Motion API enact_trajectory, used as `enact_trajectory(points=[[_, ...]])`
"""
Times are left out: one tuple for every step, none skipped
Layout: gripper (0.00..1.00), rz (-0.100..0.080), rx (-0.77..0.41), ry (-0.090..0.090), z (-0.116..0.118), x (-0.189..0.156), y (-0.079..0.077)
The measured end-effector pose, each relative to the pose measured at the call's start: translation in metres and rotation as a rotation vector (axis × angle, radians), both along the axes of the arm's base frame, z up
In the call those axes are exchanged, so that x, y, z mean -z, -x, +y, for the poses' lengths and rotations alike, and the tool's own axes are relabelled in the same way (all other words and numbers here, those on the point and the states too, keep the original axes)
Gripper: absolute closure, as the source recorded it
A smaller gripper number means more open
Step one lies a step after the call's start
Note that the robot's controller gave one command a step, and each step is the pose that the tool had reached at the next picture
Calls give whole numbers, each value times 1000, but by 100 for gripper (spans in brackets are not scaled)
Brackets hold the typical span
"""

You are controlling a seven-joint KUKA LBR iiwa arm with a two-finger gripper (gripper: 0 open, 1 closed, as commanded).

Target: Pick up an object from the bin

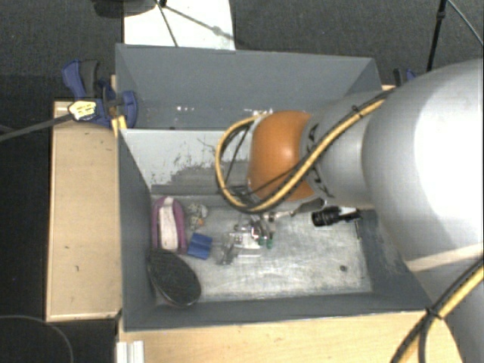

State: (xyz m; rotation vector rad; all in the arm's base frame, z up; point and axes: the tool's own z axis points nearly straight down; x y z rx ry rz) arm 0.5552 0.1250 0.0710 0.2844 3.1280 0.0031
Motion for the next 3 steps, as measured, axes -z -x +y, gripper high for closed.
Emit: enact_trajectory(points=[[0,-5,86,-1,-6,0,-5],[100,-4,84,-2,-6,-1,-6],[100,-10,35,-1,-18,-170,-10]])
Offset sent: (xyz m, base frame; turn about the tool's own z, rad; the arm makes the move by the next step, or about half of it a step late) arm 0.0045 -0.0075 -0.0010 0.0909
